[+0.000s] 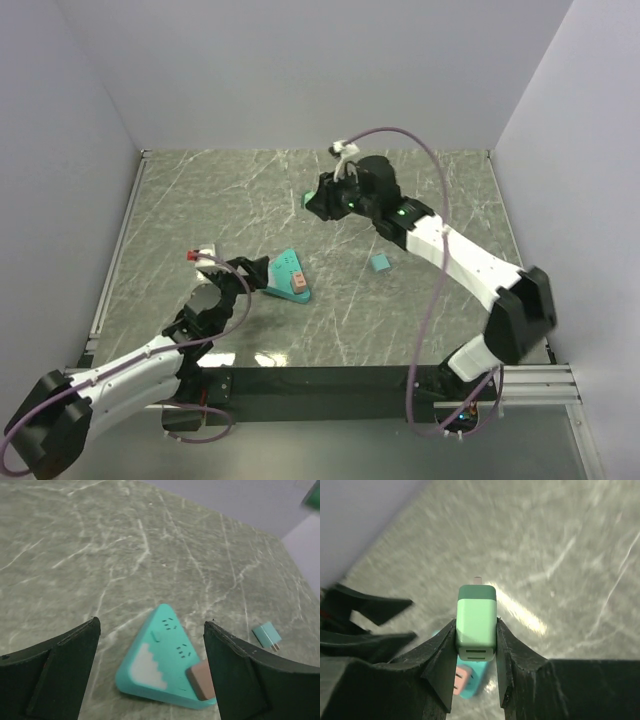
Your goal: Insert the plug
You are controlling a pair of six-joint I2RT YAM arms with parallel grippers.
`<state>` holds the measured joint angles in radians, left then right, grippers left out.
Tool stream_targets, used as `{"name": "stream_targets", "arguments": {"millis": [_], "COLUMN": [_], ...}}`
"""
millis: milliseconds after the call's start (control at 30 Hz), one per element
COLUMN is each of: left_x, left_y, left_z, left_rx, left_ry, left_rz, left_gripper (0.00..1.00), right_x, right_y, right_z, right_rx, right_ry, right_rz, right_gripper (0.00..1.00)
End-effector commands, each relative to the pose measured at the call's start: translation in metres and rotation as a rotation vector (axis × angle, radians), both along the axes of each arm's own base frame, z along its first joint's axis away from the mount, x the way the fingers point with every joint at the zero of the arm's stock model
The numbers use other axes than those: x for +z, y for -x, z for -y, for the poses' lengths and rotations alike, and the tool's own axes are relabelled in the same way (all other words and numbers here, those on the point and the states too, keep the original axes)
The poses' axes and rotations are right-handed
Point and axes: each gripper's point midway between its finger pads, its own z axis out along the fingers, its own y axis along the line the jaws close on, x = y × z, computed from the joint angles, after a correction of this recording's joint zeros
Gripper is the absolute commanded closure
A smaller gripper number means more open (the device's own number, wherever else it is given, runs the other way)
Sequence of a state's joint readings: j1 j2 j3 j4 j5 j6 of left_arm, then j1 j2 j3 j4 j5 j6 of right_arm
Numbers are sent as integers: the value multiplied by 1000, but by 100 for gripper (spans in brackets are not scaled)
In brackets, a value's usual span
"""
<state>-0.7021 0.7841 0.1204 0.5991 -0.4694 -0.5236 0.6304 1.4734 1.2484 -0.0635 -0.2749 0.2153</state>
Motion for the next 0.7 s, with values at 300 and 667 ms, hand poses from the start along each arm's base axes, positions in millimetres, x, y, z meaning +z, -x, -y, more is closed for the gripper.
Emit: {"name": "stream_targets", "arguments": {"millis": [300,667], "left_x": [-46,-66], "left_y": [-6,-1], "left_z": [-1,19], "left_rx": [-69,-173], "left_ry": [129,159], "left_rz": [-187,-252], "left_gripper": [18,21], "right_x": [-70,-106], "right_y": [2,6], "right_z": [-24,-31], "right_rx": [119,143], "right_ry": [259,328], "right_rz": [-308,-428], "right_gripper": [100,100]}}
